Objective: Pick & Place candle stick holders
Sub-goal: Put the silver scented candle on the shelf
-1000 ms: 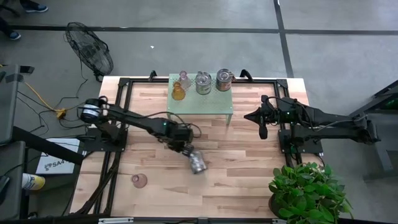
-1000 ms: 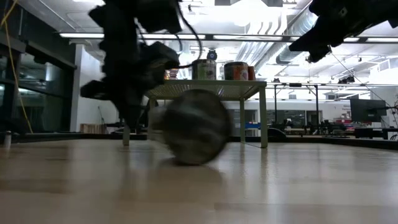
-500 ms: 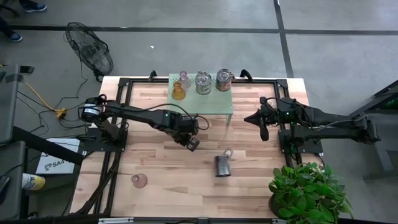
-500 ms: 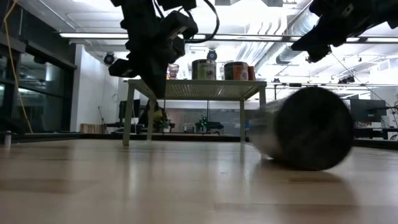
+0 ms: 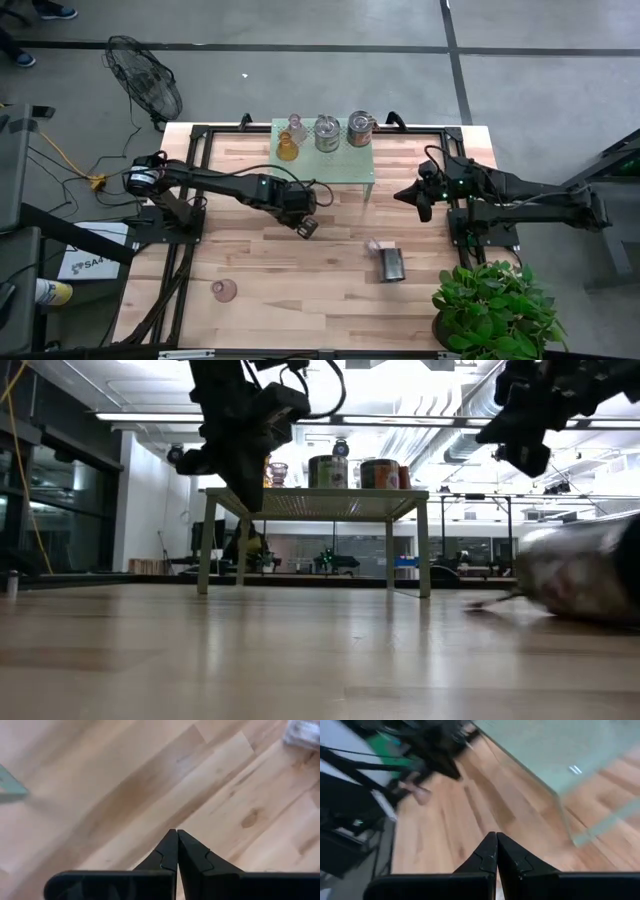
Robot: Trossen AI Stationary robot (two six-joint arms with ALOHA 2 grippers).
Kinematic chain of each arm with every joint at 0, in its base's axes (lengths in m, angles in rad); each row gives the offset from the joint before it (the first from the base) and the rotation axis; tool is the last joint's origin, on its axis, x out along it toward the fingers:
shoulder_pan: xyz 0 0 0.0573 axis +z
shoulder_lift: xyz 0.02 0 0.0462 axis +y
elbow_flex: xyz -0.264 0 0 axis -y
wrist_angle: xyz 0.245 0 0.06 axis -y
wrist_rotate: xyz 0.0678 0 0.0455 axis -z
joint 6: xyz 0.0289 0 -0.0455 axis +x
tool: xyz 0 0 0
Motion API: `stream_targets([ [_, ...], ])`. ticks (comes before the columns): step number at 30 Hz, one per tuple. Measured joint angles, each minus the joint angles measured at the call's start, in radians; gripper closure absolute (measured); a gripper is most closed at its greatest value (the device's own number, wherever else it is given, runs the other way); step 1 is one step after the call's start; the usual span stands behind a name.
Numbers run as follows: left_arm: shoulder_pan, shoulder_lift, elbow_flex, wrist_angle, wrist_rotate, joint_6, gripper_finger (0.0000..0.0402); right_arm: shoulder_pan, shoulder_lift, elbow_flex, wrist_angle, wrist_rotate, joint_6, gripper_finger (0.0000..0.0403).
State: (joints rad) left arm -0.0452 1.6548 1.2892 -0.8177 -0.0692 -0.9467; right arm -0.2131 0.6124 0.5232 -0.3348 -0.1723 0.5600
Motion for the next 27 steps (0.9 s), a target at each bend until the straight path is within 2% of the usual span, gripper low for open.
stream_targets([
  [3, 0.0, -0.028, 0.0, -0.025, -0.057, 0.037, 0.0401, 0.001, 0.057, 0.094, -0.214, 0.056, 0.009, 0.0403],
  [6, 0.0, -0.057, 0.0, -0.04, -0.129, 0.078, 0.0401, 0.02, 0.145, 0.22, -0.48, 0.186, 0.029, 0.0403],
  [8, 0.0, -0.075, 0.0, -0.061, -0.177, 0.107, 0.0401, 0.031, 0.205, 0.308, -0.633, 0.254, 0.098, 0.0403],
  [14, 0.0, -0.111, 0.0, -0.127, -0.314, 0.21, 0.0402, 0.079, 0.362, 0.48, -0.976, 0.266, 0.376, 0.0403],
  [18, 0.0, -0.116, 0.0, -0.136, -0.387, 0.279, 0.0402, 0.15, 0.417, 0.504, -1.062, 0.222, 0.539, 0.0403],
  [27, 0.0, -0.115, 0.0, -0.126, -0.464, 0.408, 0.0401, 0.335, 0.431, 0.456, -1.039, 0.099, 0.907, 0.0403],
])
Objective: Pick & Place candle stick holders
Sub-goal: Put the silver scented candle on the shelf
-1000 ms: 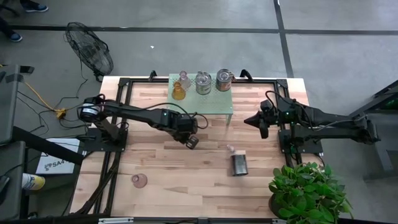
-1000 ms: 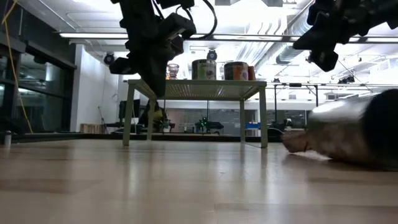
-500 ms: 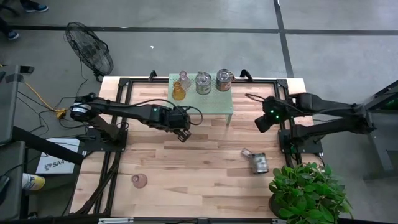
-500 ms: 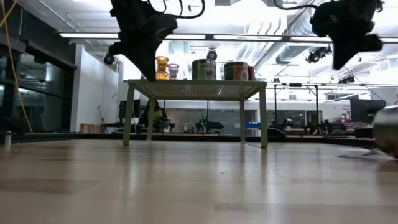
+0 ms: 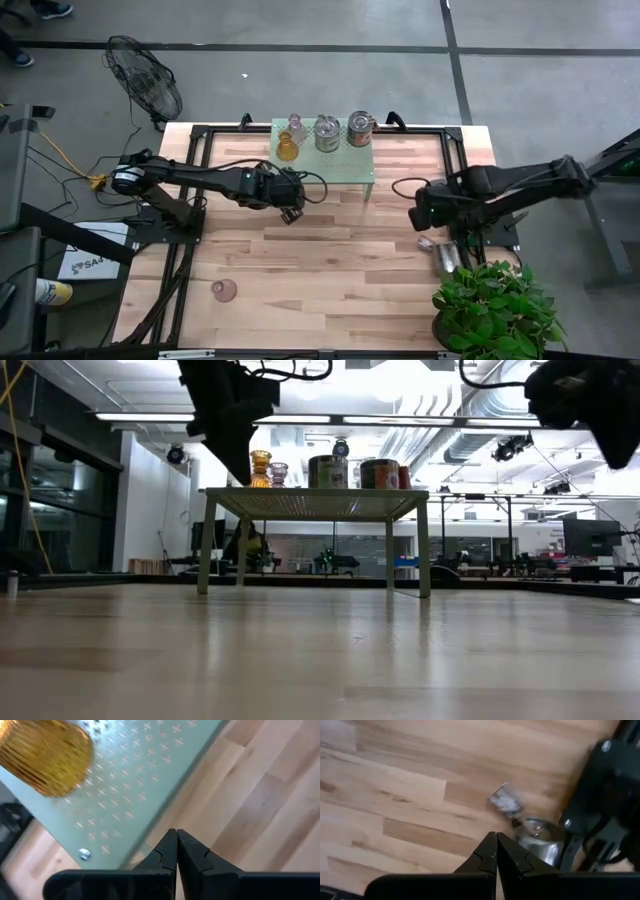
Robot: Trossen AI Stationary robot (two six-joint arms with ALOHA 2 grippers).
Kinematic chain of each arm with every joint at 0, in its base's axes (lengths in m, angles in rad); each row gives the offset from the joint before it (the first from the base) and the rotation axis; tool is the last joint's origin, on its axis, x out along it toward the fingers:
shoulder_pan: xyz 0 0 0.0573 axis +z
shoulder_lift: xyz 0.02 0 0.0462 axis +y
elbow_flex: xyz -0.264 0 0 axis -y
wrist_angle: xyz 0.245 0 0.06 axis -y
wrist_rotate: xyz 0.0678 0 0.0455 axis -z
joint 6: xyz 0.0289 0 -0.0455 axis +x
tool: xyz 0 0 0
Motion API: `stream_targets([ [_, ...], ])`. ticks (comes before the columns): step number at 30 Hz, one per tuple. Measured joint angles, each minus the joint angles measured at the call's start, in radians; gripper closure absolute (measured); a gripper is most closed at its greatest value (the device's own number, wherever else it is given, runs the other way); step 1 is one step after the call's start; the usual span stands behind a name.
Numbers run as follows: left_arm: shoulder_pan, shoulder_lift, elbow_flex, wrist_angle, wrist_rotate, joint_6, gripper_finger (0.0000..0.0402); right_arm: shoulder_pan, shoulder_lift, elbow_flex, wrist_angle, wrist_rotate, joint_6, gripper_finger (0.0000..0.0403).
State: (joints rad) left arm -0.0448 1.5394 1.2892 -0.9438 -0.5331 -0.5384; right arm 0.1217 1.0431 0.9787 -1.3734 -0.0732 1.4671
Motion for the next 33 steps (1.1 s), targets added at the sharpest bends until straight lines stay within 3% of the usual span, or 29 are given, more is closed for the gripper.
stream_targets([
  [9, 0.042, 0.0, 0.0, 0.002, -0.023, 0.121, 0.0381, 0.136, 0.0, 0.0, -0.06, -0.051, 0.227, 0.0387],
  [18, 0.116, 0.0, 0.0, 0.003, 0.015, 0.175, 0.0277, 0.244, 0.001, -0.006, -0.082, -0.064, 0.37, 0.0259],
  [25, 0.143, 0.0, 0.0, 0.013, 0.033, 0.202, 0.0215, 0.298, 0.006, -0.116, 0.023, -0.138, 0.467, 0.0154],
  [33, 0.143, 0.001, 0.0, 0.02, 0.072, 0.22, 0.0196, 0.353, 0.007, -0.286, 0.208, -0.244, 0.552, 0.0128],
])
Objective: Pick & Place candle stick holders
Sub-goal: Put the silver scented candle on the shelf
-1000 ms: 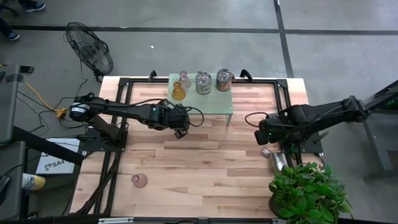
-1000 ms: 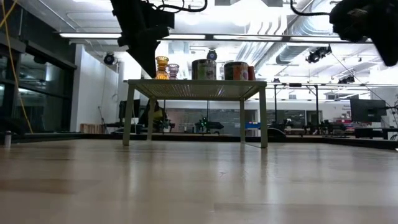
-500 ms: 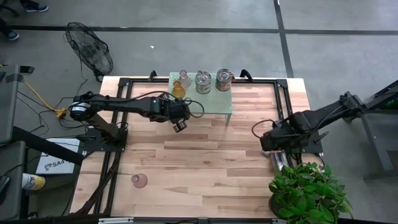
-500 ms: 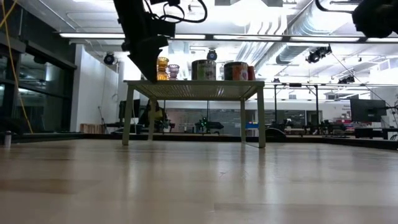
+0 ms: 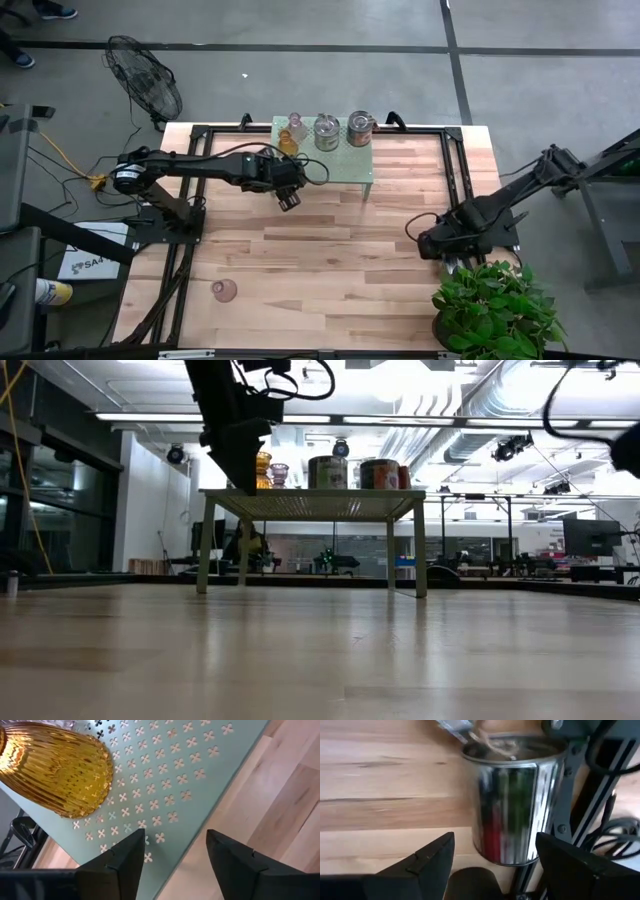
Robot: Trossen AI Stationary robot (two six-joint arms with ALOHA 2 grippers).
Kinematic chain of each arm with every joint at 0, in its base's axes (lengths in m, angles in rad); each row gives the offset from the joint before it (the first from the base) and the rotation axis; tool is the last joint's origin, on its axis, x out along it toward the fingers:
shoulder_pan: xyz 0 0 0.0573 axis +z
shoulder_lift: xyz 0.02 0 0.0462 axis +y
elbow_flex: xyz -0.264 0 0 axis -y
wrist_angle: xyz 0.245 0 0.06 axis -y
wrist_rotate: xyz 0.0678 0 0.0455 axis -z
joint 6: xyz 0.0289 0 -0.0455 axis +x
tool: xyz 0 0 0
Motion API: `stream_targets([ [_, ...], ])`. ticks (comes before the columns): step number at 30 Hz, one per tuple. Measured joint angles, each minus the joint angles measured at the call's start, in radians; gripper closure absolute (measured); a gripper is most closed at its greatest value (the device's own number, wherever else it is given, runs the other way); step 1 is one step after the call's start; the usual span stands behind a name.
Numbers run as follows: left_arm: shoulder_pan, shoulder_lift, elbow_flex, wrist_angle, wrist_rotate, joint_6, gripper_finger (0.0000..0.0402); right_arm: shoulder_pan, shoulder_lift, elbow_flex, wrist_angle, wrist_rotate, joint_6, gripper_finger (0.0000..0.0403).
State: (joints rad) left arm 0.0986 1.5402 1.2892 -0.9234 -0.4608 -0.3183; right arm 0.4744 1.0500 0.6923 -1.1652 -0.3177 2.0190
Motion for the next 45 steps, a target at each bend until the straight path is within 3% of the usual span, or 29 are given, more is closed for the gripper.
stream_targets([
  [6, 0.0, -0.041, -0.001, -0.03, 0.002, 0.0, 0.0196, 0.022, 0.0, -0.056, 0.029, -0.032, 0.052, 0.0127],
  [14, 0.0, -0.125, -0.001, -0.065, -0.022, 0.0, 0.0196, 0.026, 0.013, -0.055, -0.019, 0.041, 0.037, 0.0127],
  [25, 0.0, -0.22, 0.0, -0.105, -0.036, -0.01, 0.0196, 0.027, 0.018, -0.123, 0.071, -0.019, 0.075, 0.0127],
  [36, 0.0, -0.241, 0.0, -0.1, -0.055, -0.006, 0.0196, 0.032, 0.014, -0.126, 0.085, -0.007, 0.032, 0.0126],
  [45, 0.0, -0.241, 0.0, -0.1, -0.054, -0.004, 0.0196, 0.025, 0.019, -0.135, 0.113, -0.033, -0.014, 0.0072],
])
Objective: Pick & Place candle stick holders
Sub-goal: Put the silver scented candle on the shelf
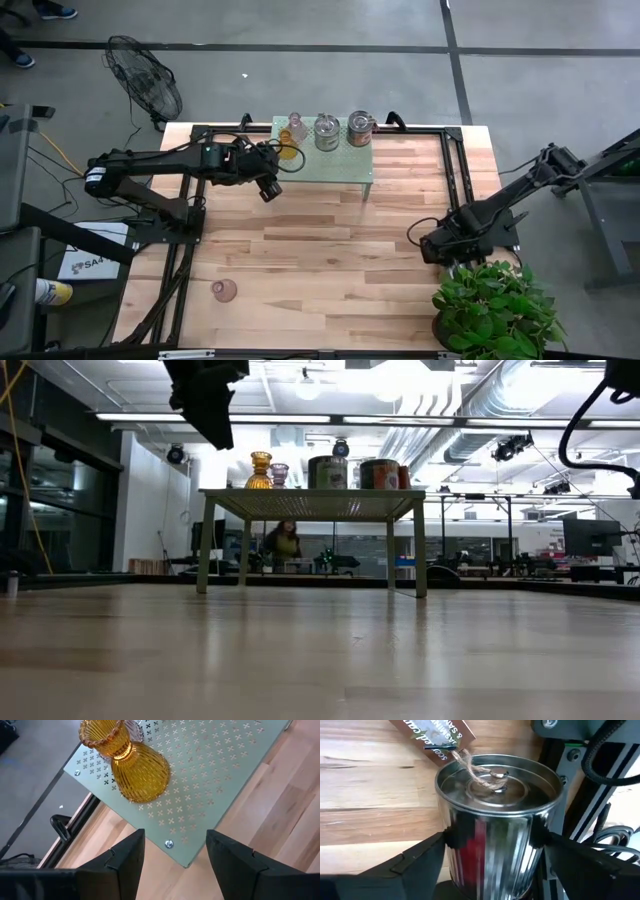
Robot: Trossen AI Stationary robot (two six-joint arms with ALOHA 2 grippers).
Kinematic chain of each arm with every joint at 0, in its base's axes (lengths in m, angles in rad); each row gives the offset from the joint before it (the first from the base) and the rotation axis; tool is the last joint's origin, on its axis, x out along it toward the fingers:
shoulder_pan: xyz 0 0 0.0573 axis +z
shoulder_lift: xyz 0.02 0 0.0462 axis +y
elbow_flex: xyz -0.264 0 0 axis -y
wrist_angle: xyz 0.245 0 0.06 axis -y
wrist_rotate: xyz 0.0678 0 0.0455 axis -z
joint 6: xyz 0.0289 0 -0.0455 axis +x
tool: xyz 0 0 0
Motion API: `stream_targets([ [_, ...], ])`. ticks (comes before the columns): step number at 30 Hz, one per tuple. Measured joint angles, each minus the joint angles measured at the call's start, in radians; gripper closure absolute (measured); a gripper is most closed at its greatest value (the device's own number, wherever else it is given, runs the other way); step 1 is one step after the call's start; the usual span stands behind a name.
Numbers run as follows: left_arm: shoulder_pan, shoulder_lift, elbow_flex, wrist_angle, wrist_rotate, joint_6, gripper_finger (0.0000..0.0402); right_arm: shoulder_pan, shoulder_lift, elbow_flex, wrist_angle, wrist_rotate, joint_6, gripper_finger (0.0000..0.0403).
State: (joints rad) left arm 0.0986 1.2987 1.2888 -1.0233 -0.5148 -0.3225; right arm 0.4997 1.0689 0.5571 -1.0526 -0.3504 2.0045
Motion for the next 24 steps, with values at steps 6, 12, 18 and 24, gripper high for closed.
stream_targets([
  [6, 0.0, 0.0, 0.0, 0.0, 0.003, 0.0, 0.0196, 0.007, -0.001, -0.013, 0.071, 0.037, 0.034, 0.0056],
  [12, 0.0, 0.0, 0.0, -0.006, 0.008, 0.0, 0.0196, 0.006, -0.003, -0.046, 0.151, 0.016, 0.038, 0.0055],
  [18, 0.0, 0.0, 0.0, -0.006, 0.008, 0.0, 0.0196, 0.005, -0.005, -0.06, 0.169, 0.038, 0.061, 0.0055],
  [24, 0.0, 0.0, 0.0, -0.005, 0.008, 0.0, 0.0196, 0.004, -0.007, -0.115, 0.313, 0.01, 0.057, 0.0053],
])
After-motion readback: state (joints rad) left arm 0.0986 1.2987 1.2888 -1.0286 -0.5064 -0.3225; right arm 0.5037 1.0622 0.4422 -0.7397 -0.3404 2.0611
